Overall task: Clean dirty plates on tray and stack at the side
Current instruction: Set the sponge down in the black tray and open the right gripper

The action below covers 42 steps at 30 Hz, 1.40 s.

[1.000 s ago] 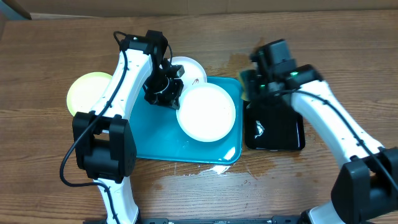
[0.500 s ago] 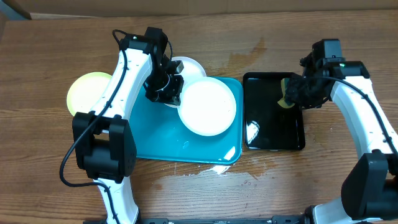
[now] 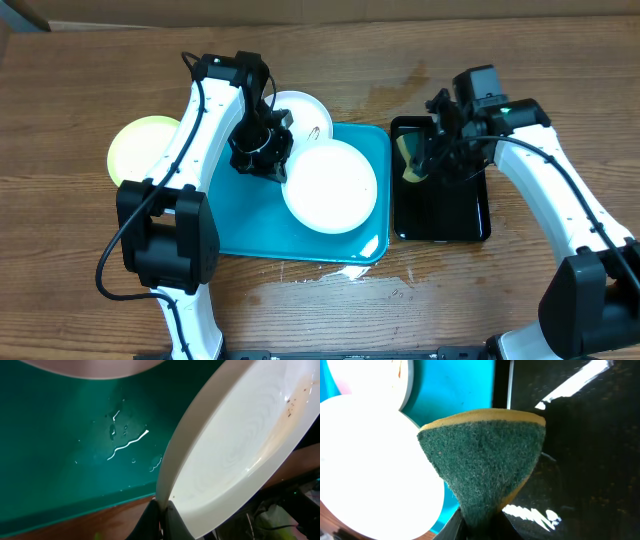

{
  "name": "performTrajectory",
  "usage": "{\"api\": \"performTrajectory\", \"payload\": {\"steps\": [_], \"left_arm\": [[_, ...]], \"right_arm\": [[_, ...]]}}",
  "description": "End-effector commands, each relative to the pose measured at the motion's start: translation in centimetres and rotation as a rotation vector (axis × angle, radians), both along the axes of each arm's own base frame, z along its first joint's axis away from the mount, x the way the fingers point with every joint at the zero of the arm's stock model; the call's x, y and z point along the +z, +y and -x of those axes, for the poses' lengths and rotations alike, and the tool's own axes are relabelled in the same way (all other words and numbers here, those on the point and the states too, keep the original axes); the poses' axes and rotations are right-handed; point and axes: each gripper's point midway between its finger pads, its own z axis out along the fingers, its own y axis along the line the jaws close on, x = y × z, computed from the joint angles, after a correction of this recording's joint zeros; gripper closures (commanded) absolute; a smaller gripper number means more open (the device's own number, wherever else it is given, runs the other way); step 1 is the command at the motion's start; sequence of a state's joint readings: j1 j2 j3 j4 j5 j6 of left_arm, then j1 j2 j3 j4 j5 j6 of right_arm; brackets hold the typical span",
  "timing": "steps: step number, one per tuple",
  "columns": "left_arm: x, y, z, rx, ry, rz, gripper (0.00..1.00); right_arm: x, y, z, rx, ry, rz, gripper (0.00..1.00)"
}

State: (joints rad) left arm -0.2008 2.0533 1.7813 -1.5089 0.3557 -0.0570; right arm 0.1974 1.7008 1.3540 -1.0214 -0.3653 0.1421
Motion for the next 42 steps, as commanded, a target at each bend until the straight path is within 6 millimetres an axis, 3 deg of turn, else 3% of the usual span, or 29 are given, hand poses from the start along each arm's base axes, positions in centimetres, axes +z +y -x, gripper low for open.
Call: {"api": "performTrajectory", "payload": {"steps": [1,5,14,26,35,42], "left_arm": [[0.9,0.0,0.3,0.011,0.017,0.013,0.96],[1.5,-0.5,1.5,-0.003,0.070,0.057,0.96],[2.0,-1.2,2.0,0.038,0.109,0.090,0.96],[2.4,-0.9,3.1,0.058,0.166,0.063,0.96],[4.7,-1.6,1.0,0.109,0.082,0.067,0.96],[5.7,-3.2,0.2,0.092,0.037,0.075,0.96]], "right_arm": [[1.9,0.0,-0.7,0.018,-0.083,0.031,0.88],[1.6,-1.2,-1.1,-0.030,-0.085,0.087,0.88],[1.5,-3.4,-1.6,-0.094,-0.075,0.103,0.87],[1.2,-9.0,-2.4,-0.280,-0.048,0.146,0.82],[1.2,-10.9,-2.6,-0.330,-0.044,0.148,0.80],[1.1,-12.4,-2.7,-0.369,-0.043,0.170,0.78]]}}
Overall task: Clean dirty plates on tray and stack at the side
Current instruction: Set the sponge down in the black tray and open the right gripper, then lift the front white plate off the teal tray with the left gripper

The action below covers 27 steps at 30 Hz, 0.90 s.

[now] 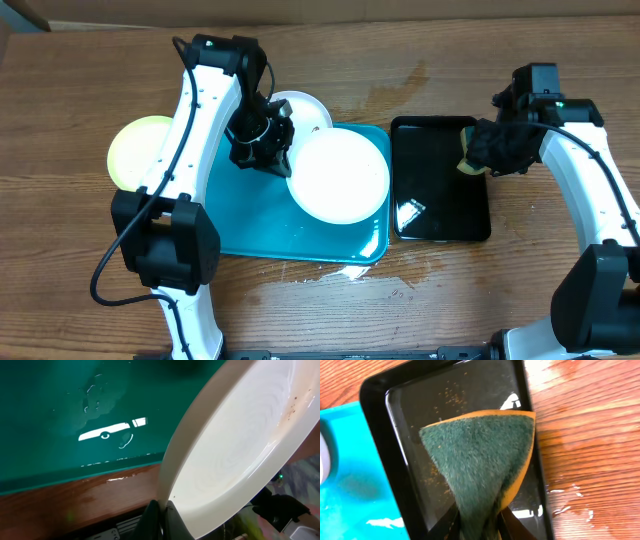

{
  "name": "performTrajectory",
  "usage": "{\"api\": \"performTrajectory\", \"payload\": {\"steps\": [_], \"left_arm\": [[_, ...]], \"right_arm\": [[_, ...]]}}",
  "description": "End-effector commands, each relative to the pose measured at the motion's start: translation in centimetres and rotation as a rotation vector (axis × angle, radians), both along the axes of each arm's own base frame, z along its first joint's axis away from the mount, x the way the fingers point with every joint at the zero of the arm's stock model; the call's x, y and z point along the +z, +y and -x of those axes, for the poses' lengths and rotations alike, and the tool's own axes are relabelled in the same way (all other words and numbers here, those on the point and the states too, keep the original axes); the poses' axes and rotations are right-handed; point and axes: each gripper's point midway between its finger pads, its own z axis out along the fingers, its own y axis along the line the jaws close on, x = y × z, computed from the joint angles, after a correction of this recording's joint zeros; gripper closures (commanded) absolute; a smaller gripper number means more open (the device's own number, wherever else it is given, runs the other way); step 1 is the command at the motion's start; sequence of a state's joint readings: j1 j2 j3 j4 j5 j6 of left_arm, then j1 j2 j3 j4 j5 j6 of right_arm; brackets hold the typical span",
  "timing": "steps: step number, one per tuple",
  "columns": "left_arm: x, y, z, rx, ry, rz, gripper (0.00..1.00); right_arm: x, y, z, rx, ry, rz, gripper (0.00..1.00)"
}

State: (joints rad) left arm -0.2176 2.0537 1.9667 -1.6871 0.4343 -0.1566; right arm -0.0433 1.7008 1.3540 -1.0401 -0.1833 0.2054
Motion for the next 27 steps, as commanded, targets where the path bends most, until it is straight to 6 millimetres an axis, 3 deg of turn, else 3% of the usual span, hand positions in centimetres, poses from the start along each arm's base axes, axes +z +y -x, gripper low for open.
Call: {"api": "performTrajectory", "payload": {"steps": [1,17,21,27], "left_arm": [[0.6,-1.7,-0.4,0.001,-0.009,0.023,0.96],[-1.3,-6.8,-2.3,-0.048,0.016,0.073,0.96],[-1.8,-6.6,-2.3,-0.054,0.019,0.050,0.96],[-1.9,-5.9,-2.7,-0.042,0.014,0.044,0.96]], "right_arm": [[2.1,-1.0,-0.8,-0.024,-0.067,0.018,0.77],[1.5,-1.4,-0.4,-0.035,-0.050,0.016,0.73],[1.3,0.3,-0.1,-0.004,-0.042,-0.075,0.68],[2.8,3.8,-0.2,0.150,-0.102,-0.256,0.54]]}}
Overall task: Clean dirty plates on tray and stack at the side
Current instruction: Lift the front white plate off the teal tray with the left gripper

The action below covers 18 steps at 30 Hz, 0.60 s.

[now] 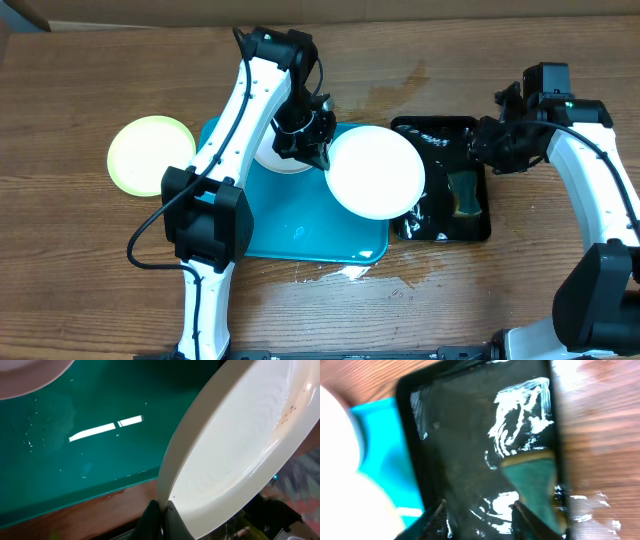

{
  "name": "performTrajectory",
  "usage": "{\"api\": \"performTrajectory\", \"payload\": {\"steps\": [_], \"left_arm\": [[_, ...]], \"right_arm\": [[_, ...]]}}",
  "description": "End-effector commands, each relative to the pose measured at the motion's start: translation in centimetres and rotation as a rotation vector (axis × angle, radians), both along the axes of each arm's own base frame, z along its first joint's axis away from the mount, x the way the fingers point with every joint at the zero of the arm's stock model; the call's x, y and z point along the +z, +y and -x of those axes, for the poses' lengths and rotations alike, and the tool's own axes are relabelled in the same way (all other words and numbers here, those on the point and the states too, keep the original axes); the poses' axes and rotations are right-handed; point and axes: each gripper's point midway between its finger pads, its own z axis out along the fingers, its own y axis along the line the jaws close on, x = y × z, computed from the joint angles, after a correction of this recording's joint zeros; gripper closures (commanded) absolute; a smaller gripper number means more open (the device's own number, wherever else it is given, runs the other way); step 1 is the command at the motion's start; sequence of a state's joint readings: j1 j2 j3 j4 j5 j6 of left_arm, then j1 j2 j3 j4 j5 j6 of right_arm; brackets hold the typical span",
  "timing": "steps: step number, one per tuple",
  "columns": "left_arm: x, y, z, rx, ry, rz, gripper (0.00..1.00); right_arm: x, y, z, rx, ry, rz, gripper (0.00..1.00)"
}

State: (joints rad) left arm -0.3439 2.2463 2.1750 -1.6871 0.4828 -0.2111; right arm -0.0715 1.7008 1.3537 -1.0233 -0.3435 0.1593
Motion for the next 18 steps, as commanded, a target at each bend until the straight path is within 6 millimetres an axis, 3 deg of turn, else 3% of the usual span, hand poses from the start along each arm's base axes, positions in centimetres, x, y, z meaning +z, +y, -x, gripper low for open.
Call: {"api": "performTrajectory", "payload": {"steps": [1,6,13,18], "left_arm": [[0.2,0.5,-0.9,0.028,-0.007,0.008,0.96],[0.0,2.4,-1.7,0.052,-0.021,-0.013,0.96],[-0.4,4.6,-2.6,0.047,-0.046,-0.035,0.96],[-1.7,6.9,-2.4,0.027,-0.048,-0.157,0.96]], "right_arm": [[2.0,2.2,0.2,0.096,-0.069,-0.114,0.51],[2.0,2.1,0.2,0.095,-0.068,-0.110,0.25],[1.6,1.6,0.4,0.086,-0.054,-0.079,0.20],[1.6,1.7,0.6,0.086,-0.046,-0.080,0.20]]}}
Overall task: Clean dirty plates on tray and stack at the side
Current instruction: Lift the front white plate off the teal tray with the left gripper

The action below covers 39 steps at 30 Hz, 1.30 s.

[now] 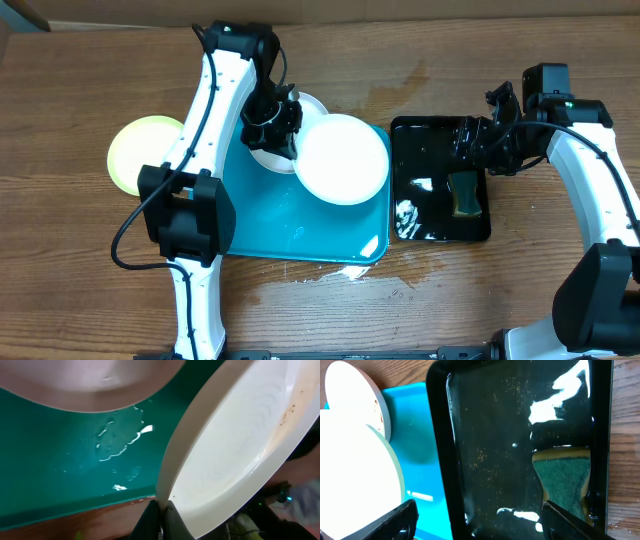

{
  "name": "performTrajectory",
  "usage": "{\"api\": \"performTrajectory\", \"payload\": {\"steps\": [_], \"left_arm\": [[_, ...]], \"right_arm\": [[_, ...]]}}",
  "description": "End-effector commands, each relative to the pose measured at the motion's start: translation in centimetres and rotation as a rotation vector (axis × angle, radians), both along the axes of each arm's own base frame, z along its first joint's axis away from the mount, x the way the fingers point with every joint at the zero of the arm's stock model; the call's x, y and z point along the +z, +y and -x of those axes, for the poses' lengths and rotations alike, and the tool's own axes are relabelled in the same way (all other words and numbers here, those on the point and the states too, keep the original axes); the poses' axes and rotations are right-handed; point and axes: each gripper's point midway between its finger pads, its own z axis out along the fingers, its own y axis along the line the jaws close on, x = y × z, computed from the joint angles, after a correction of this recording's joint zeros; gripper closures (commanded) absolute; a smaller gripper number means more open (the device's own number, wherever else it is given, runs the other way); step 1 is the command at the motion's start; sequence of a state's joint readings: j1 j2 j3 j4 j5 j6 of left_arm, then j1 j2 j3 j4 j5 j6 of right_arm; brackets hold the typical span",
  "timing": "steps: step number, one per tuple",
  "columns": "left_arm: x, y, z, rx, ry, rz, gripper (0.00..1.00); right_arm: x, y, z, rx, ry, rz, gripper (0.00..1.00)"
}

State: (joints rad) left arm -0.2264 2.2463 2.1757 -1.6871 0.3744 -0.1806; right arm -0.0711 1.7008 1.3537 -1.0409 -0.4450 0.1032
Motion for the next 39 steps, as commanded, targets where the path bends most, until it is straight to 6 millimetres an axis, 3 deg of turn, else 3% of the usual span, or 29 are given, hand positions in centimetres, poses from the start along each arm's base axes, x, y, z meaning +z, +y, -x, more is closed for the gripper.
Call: {"api": "performTrajectory", "payload": {"steps": [1,11,29,34,39], "left_arm": [[-1.2,1.1,0.2,-0.044,0.006,-0.070,0.96],[-3.3,2.9,1.9,-0.087,0.079,-0.150,0.96],[-3.8,4.7,1.9,-0.116,0.081,-0.186,0.96],[-2.9,4.7,0.9,-0.114,0.031,-0.190,0.96],[-0.6,5.1,-0.2,-0.086,-0.059,-0.227,0.96]], "right_arm": [[1.0,0.0,0.2,0.009,-0.036,0.004,0.20],[1.0,0.0,0.2,0.009,-0.036,0.004,0.20],[0.7,-0.4,0.3,0.003,-0.025,0.029,0.20],[0.8,-0.4,0.3,0.003,-0.028,0.030,0.21],[0.7,-0.4,0.3,0.003,-0.025,0.029,0.21]]}}
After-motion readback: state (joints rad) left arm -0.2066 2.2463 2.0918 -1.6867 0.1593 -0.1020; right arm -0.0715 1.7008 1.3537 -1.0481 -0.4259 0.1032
